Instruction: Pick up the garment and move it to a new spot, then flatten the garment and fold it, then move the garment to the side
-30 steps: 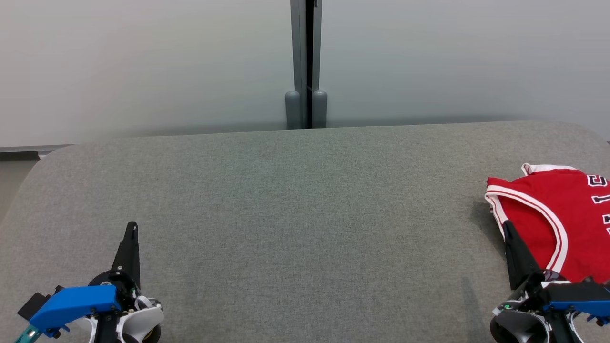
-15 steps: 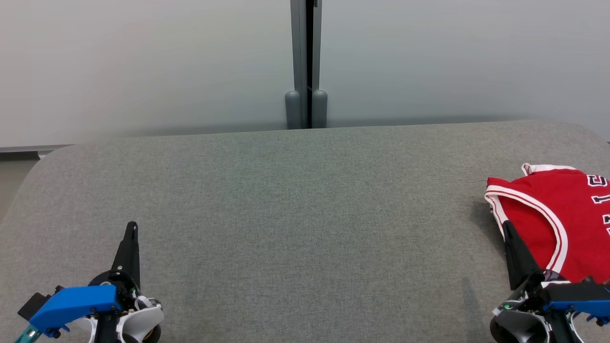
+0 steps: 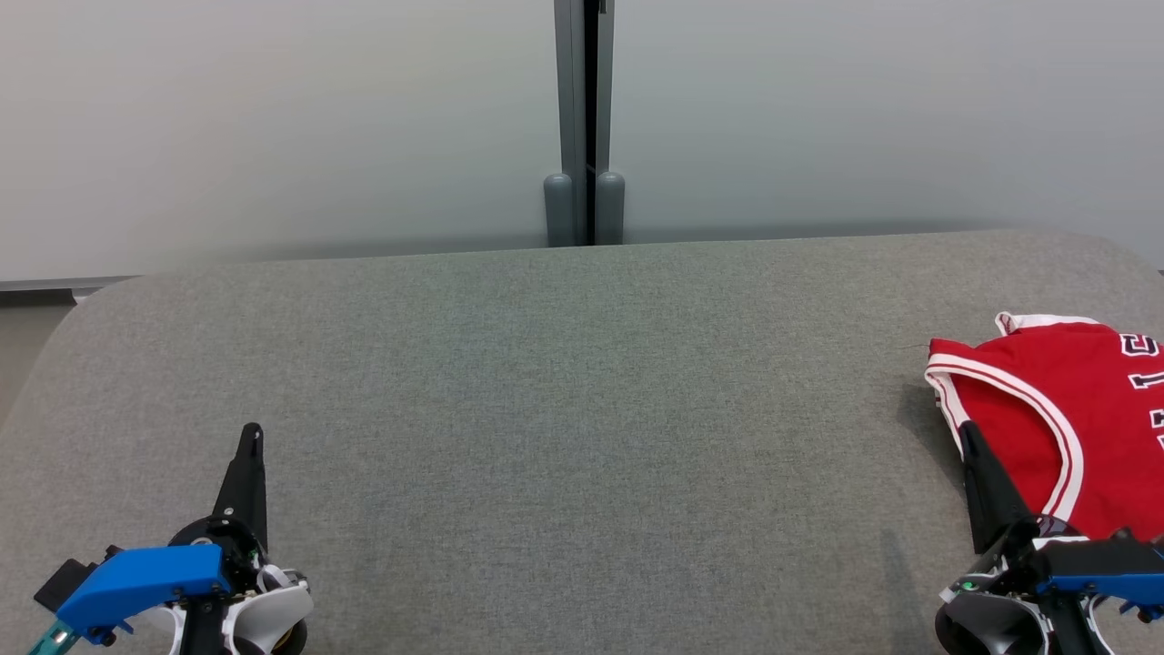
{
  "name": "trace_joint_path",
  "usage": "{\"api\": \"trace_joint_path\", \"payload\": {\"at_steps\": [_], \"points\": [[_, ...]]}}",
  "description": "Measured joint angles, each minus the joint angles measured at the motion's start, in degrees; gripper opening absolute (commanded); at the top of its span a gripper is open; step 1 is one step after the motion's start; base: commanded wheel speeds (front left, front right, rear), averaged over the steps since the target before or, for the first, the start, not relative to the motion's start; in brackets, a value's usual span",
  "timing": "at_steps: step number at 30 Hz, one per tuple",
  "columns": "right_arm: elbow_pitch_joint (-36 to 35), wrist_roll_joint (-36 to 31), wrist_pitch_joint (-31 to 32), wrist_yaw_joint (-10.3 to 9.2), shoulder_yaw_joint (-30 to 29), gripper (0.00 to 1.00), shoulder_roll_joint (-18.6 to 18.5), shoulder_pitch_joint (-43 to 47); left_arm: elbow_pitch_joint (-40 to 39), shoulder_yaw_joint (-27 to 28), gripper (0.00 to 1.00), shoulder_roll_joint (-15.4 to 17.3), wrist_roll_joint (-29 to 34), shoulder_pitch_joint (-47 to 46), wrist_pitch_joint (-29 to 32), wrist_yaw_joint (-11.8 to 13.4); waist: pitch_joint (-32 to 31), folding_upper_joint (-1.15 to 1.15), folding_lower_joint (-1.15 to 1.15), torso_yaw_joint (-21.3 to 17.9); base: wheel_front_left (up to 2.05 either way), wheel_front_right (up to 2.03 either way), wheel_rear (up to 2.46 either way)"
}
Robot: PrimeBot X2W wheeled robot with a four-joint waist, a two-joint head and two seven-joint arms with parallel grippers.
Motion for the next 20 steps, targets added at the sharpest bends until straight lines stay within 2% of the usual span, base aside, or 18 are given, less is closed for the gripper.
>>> {"api": "trace_joint_path", "payload": {"at_steps": [20], "points": [[0.01,-0.01,0.07,0.00,-0.09,0.00,0.05,-0.01,0.00,0.02,0.00,-0.01,0.00,0.00,0.00,0.00,0.00,-0.01,0.00,0.00,0.00,0.00,0.00]]}}
